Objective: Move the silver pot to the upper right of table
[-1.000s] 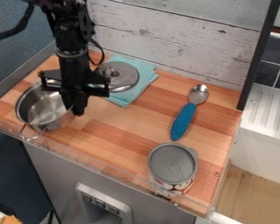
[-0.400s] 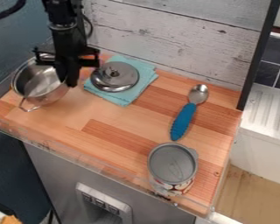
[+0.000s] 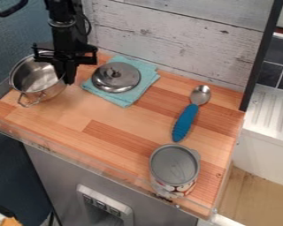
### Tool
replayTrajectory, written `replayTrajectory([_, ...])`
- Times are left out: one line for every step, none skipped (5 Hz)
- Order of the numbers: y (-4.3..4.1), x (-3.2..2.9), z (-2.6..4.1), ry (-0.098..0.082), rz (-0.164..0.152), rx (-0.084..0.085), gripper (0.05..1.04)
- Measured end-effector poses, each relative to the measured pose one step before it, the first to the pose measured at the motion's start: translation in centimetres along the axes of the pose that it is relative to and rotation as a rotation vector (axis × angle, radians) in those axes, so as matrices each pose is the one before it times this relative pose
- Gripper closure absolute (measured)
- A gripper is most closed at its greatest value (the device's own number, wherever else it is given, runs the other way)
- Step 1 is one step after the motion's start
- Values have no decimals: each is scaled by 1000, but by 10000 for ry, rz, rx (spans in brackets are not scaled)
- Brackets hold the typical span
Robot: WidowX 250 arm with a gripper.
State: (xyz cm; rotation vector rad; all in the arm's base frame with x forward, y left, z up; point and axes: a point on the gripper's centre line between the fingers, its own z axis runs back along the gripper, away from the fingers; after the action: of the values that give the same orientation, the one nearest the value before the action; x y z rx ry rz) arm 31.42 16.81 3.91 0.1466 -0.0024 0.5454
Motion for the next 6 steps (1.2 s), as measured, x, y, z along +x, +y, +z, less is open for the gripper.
replayTrajectory([214, -12, -106, 107, 119, 157, 968])
replayTrajectory([120, 372, 309, -60, 95, -38, 782])
replayTrajectory([161, -39, -187, 90, 165, -117, 491])
replayTrajectory([-190, -31, -93, 17, -224, -147, 191])
replayTrajectory([-899, -236, -268, -203, -791, -779, 63])
replayTrajectory([-756, 70, 1940, -782, -1023, -713, 74])
